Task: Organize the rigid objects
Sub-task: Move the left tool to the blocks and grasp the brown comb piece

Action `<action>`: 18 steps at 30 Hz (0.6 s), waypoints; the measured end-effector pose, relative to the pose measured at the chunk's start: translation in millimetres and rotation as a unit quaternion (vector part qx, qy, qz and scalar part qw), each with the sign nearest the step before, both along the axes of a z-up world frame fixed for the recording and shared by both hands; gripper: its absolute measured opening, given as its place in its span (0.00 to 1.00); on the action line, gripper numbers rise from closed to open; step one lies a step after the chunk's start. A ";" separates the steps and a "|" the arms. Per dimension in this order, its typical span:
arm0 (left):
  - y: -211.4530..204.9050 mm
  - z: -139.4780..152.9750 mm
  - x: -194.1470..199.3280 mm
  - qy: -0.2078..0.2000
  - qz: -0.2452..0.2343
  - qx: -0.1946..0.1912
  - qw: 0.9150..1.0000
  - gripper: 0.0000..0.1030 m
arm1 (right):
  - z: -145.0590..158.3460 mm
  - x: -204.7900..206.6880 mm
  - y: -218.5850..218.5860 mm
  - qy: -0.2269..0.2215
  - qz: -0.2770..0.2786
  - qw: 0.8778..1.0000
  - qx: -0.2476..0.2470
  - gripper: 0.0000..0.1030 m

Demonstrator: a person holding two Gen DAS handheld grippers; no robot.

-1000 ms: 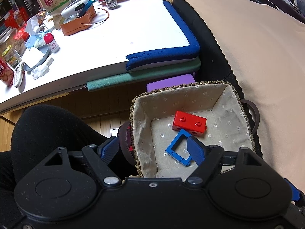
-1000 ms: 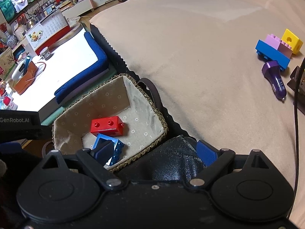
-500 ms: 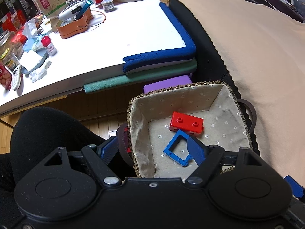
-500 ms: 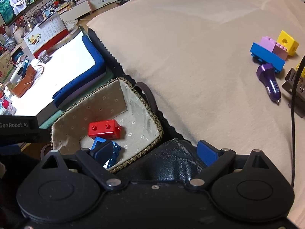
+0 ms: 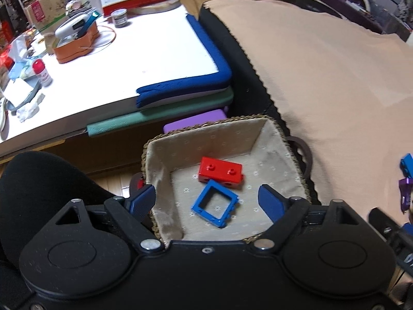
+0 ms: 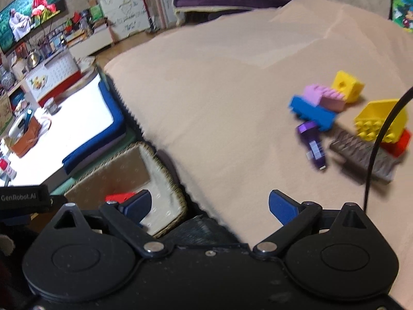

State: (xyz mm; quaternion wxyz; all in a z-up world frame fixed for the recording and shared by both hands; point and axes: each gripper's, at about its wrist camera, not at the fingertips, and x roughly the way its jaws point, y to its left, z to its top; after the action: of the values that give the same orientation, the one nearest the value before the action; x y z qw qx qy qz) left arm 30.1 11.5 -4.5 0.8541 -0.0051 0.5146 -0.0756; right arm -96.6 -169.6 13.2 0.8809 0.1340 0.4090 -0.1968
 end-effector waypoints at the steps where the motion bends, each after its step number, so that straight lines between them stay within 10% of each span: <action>1: -2.1 0.6 -1.3 -0.003 -0.004 0.001 1.000 0.81 | 4.2 -3.8 -4.1 -0.005 -0.005 1.000 -0.007 0.97; 18: -48.5 3.5 -37.3 -0.033 -0.105 -0.018 0.994 0.83 | 37.2 -61.1 -108.6 -0.034 -0.158 0.981 -0.109 1.00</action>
State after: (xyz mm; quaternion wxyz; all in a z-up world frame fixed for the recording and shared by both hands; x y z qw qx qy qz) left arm -7.3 -37.0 -1.0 0.8577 0.0360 0.4825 -0.1739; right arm -157.7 -278.2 50.5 0.8612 0.1068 0.3290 -0.3723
